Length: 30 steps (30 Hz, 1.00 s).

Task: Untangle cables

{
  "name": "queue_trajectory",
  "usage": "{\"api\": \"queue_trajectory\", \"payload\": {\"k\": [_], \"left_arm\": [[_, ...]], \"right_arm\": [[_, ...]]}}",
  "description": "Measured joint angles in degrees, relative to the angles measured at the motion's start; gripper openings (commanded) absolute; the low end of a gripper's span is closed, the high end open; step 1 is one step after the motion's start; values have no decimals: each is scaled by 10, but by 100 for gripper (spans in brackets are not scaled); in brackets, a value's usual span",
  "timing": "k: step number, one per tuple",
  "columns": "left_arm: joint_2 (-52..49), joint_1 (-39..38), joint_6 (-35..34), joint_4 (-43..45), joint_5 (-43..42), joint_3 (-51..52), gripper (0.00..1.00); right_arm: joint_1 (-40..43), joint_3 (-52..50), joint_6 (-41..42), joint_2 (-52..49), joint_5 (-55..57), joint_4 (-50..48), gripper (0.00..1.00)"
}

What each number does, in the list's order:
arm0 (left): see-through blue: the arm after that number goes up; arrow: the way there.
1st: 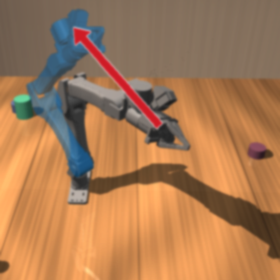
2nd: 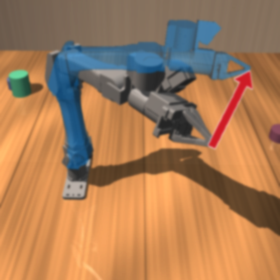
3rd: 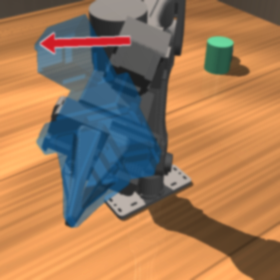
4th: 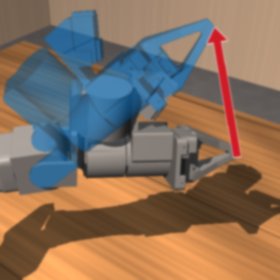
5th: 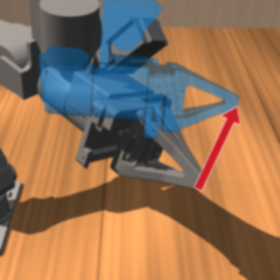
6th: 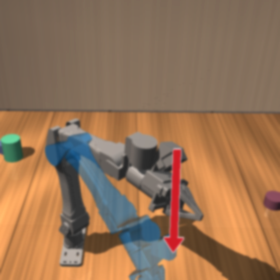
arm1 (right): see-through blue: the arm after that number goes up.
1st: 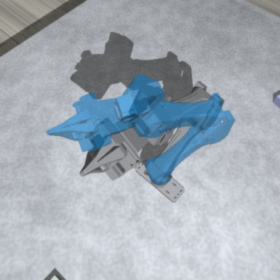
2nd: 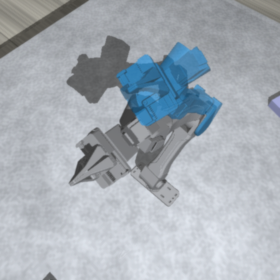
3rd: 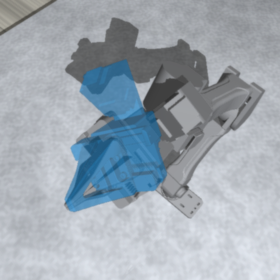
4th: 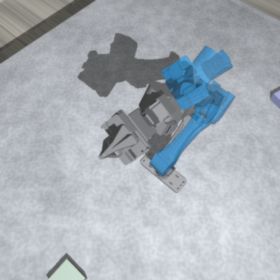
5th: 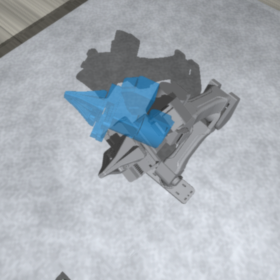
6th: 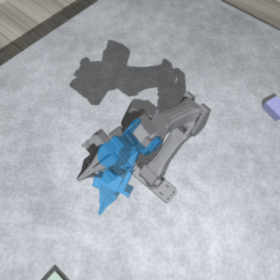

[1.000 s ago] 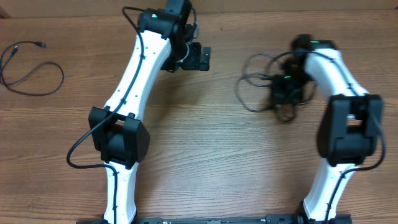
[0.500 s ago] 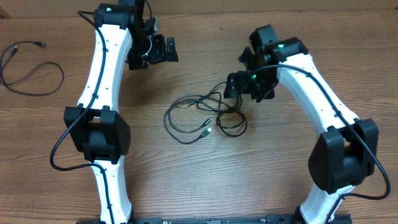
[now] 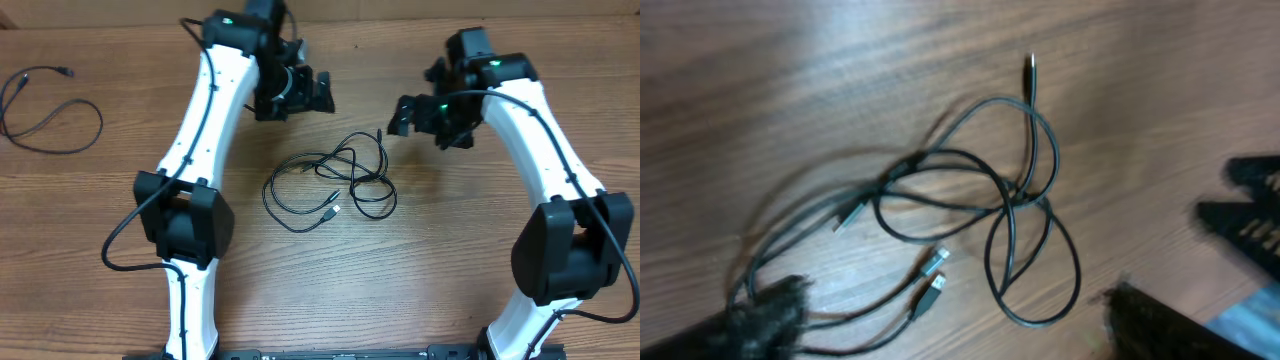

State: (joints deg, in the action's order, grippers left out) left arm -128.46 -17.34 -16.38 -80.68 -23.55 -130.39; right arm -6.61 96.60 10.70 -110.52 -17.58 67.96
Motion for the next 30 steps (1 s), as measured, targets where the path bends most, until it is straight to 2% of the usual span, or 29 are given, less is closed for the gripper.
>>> {"api": "queue_trajectory", "payload": {"k": [7, 12, 14, 18, 20, 21, 22, 23, 30], "left_arm": [[1, -60, -70, 15, 30, 83, 84], [1, -103, -108, 76, 37, 136, 77], [1, -120, -122, 97, 38, 149, 69], [1, -146, -155, 118, 59, 172, 61], [1, -156, -178, 118, 80, 186, 52], [1, -160, -191, 122, 93, 197, 43], [1, -162, -199, 127, 101, 205, 30], [1, -163, -209, 135, 110, 216, 5], [1, -164, -238, 191, 135, 246, 4]], "right_arm": [[80, 0, 42, 0, 0, 1, 100], [97, 0, 50, 0, 0, 2, 100], [96, 0, 52, 0, 0, 1, 100], [96, 0, 54, 0, 0, 2, 100], [96, 0, 54, 0, 0, 2, 100], [96, 0, 54, 0, 0, 3, 100], [96, 0, 54, 0, 0, 3, 100], [96, 0, 54, 0, 0, 4, 100], [96, 0, 56, 0, -3, 23, 100]]}}
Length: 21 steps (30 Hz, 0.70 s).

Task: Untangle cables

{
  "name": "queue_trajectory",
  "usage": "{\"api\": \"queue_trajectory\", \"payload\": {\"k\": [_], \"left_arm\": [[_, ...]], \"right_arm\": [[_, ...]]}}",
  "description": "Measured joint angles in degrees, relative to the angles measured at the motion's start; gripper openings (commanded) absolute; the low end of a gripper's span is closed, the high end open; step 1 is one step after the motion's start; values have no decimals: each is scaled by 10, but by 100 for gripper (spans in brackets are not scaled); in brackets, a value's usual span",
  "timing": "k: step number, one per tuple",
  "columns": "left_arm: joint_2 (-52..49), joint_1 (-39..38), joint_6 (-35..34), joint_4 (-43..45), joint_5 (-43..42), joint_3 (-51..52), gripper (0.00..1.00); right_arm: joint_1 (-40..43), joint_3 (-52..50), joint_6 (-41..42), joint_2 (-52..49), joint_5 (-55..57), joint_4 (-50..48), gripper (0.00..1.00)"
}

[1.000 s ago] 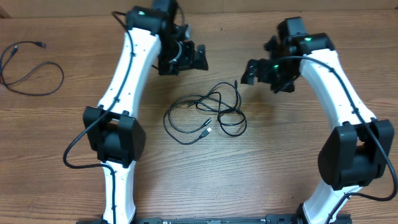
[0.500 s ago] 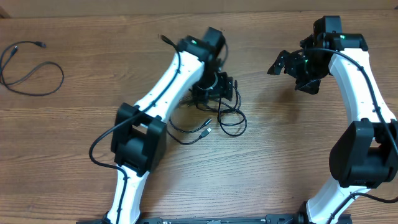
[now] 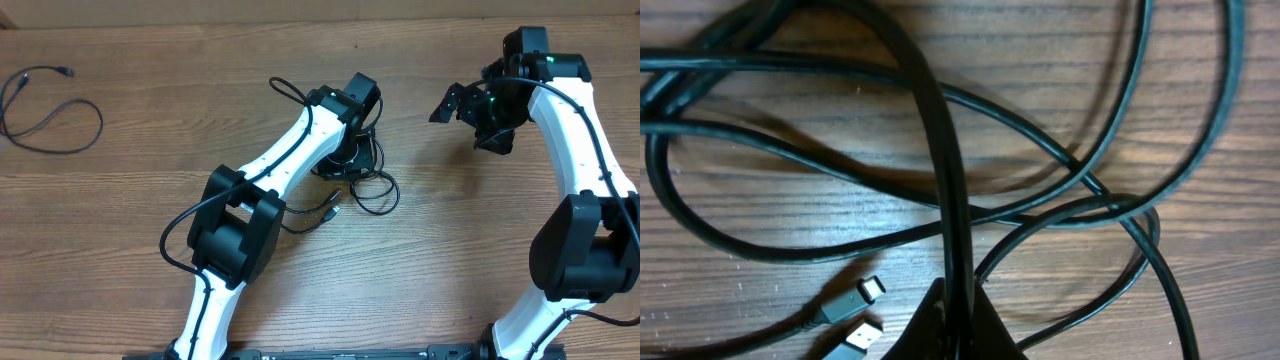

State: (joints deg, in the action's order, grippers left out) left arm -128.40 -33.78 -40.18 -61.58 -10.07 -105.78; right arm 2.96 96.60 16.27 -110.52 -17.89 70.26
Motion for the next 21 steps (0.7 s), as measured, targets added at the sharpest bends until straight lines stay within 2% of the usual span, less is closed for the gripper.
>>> {"api": "queue_trajectory", "payload": {"k": [4, 9, 13, 21], "left_arm": [[0, 3, 23, -16, 3, -15, 4], [10, 25, 78, -44, 5, -103, 4], [58, 40, 111, -40, 9, -159, 4], [153, 42, 131, -9, 11, -194, 4]], "right_arm": [[-1, 0, 0, 0, -21, 25, 100], [-11, 0, 0, 0, -87, 31, 100], [-35, 0, 5, 0, -144, 31, 100], [-107, 0, 106, 0, -184, -26, 100]]}}
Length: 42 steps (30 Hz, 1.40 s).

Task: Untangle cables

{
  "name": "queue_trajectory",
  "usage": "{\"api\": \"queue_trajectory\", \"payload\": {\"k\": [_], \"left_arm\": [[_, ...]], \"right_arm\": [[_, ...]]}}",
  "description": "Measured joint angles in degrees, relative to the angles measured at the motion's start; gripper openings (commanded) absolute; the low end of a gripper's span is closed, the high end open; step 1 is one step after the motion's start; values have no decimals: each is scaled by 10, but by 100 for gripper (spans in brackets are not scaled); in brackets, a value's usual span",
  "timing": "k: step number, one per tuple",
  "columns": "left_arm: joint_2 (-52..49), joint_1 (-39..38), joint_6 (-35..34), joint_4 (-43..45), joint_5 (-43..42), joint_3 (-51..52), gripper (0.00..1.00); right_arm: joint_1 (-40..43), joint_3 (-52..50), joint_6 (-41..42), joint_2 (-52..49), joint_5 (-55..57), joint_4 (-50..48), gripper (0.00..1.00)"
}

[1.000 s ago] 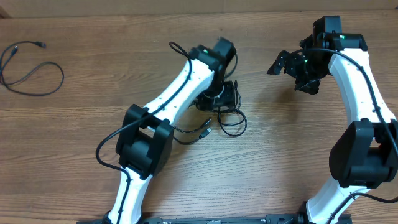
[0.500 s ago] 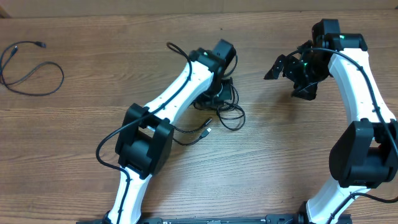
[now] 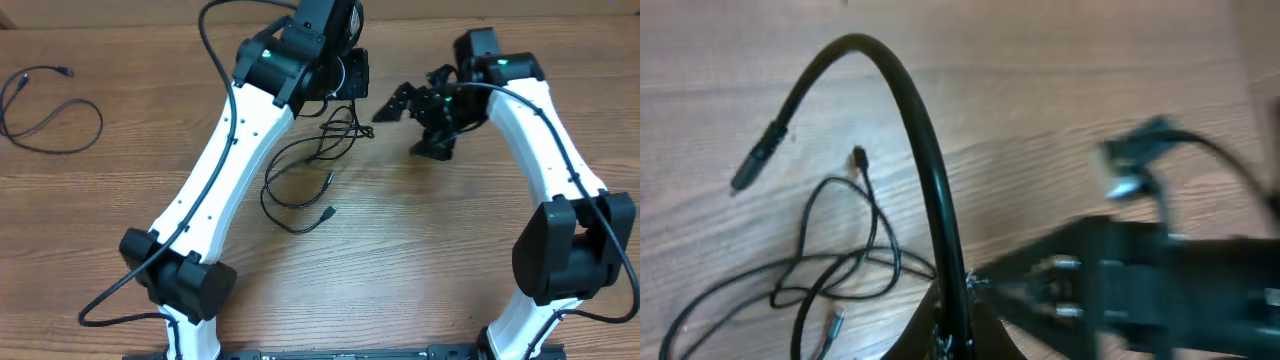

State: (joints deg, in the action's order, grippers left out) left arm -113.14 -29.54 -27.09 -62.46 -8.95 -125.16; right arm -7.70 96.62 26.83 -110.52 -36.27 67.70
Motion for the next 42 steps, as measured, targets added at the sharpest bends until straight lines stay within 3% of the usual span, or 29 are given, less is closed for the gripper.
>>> {"api": "queue_trajectory", "payload": {"k": [2, 5, 7, 17, 22, 29, 30, 33, 42], "left_arm": [[2, 0, 2, 0, 0, 0, 4], [0, 0, 3, 1, 0, 0, 4], [0, 1, 3, 17, 2, 0, 4], [-4, 53, 3, 151, 37, -47, 4], [-4, 93, 1, 156, 38, -154, 4], [-3, 127, 1, 107, 38, -239, 4], [-3, 129, 1, 101, 38, -240, 4], [-3, 136, 1, 71, 38, -241, 4], [-3, 138, 1, 22, 39, -241, 6]], "right_arm": [[-16, 0, 26, 0, -4, -28, 96], [-36, 0, 63, 0, -9, -55, 79], [-45, 0, 83, 0, -11, -55, 74], [-116, 3, 117, 0, 76, 31, 80], [-161, 5, 120, 0, 185, 28, 83], [-164, 3, 121, 0, 311, 13, 88], [-164, 1, 121, 0, 327, 12, 84], [-164, -4, 122, 0, 358, 3, 47], [-164, -7, 108, 0, 338, -33, 25]]}}
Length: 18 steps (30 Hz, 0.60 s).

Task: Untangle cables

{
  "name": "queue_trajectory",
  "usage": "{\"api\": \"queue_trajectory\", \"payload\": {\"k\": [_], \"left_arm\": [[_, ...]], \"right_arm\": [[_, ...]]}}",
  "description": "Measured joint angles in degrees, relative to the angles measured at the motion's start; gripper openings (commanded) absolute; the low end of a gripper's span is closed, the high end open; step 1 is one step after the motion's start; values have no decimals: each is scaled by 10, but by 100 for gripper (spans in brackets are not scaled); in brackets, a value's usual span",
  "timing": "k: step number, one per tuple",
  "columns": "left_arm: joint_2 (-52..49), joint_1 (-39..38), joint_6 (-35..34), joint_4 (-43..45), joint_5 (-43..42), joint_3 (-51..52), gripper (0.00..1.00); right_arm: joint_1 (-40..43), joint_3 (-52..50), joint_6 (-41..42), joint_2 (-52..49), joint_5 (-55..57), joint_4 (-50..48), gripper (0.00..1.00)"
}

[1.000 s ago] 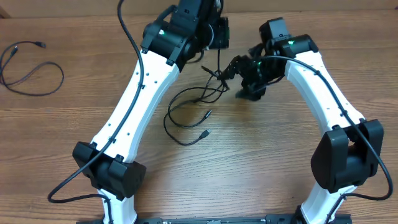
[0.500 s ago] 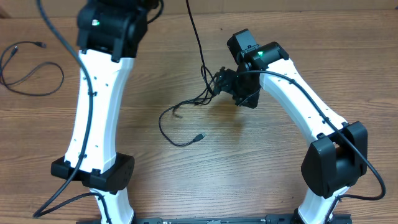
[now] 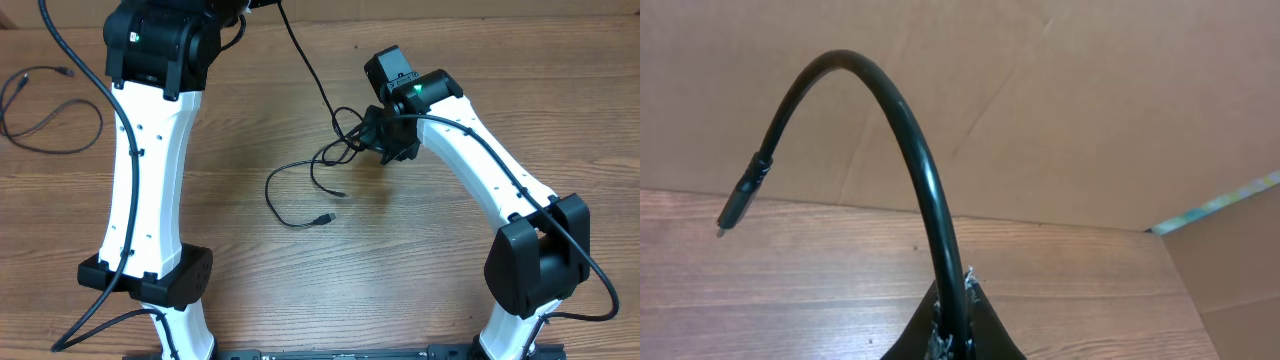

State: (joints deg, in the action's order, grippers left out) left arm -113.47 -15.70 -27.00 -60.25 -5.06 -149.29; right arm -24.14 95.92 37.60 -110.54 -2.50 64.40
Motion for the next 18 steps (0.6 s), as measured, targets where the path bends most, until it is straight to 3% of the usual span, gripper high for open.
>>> {"api": "queue_trajectory", "payload": {"k": [5, 9, 15, 18], "left_arm": [[0, 0, 0, -26, 7, 0, 9], [0, 0, 0, -49, 26, 0, 15], [0, 0, 0, -78, 56, 0, 21], [0, 0, 1, -90, 70, -1, 37]], "right_arm": [[1, -1, -55, 0, -82, -29, 19], [1, -1, -126, 0, -192, -54, 20], [1, -1, -176, 0, -257, -66, 56], [2, -1, -187, 0, -256, -66, 69]]}}
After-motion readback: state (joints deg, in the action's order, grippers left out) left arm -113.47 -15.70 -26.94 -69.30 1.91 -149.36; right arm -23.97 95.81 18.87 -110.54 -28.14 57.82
